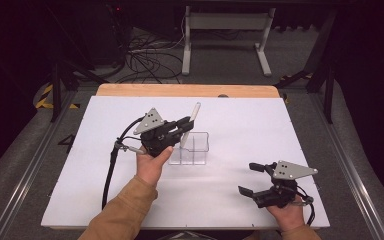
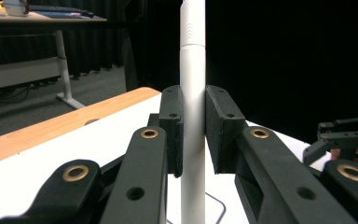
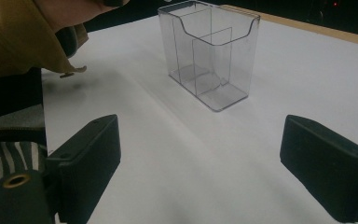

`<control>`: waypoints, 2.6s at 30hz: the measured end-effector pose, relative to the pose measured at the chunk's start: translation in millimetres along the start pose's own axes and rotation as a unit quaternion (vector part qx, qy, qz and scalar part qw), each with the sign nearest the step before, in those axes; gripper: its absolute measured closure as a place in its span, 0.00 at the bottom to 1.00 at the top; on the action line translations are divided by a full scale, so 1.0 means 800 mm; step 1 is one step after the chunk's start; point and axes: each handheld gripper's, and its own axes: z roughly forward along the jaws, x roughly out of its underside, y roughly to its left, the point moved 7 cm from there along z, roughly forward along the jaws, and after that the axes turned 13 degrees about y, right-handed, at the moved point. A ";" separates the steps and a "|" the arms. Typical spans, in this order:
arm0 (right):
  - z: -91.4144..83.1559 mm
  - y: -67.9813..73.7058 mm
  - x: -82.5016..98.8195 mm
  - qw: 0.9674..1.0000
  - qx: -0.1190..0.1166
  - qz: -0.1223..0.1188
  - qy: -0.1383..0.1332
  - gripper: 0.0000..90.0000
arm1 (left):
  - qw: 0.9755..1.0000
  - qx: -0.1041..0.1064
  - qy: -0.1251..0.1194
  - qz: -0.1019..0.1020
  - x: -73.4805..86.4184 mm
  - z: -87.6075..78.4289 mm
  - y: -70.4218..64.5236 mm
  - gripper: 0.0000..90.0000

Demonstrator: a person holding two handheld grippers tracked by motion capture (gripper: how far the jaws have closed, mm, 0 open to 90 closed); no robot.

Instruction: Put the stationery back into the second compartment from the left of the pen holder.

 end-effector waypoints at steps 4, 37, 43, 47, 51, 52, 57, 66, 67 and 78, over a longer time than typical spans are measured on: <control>0.000 0.001 0.000 1.000 -0.001 0.000 0.001 0.14 | 1.000 0.001 -0.003 -0.006 0.000 0.009 0.005 0.87; -0.001 0.002 0.000 1.000 -0.001 -0.004 -0.002 0.14 | 0.998 -0.013 0.049 0.027 0.042 0.033 0.010 0.86; 0.000 0.002 -0.001 1.000 -0.001 -0.004 -0.002 0.14 | 0.997 -0.019 0.061 0.034 0.049 0.031 0.009 0.86; -0.001 0.003 -0.001 1.000 -0.001 -0.004 -0.002 0.14 | 0.997 -0.020 0.071 0.035 0.052 0.029 0.009 0.86; -0.001 0.002 -0.001 1.000 -0.002 -0.005 -0.004 0.14 | 0.997 -0.016 0.078 0.019 0.052 0.024 0.007 0.58; -0.002 0.003 -0.002 1.000 -0.003 -0.006 -0.005 0.14 | 0.997 -0.018 0.080 0.016 0.051 0.021 0.007 0.48; 0.000 0.002 -0.003 1.000 -0.004 -0.007 -0.006 0.14 | 0.995 -0.042 0.078 0.035 0.044 -0.002 0.004 0.29; 0.003 0.003 -0.006 1.000 -0.006 -0.010 -0.006 0.14 | 0.995 -0.045 0.073 0.050 0.033 -0.038 -0.012 0.18; 0.003 0.003 -0.006 1.000 -0.006 -0.010 -0.006 0.14 | 0.995 -0.045 0.072 0.053 0.032 -0.041 -0.013 0.17; 0.002 0.003 -0.006 1.000 -0.006 -0.009 -0.008 0.13 | 0.995 -0.037 0.067 0.064 0.029 -0.066 -0.023 0.16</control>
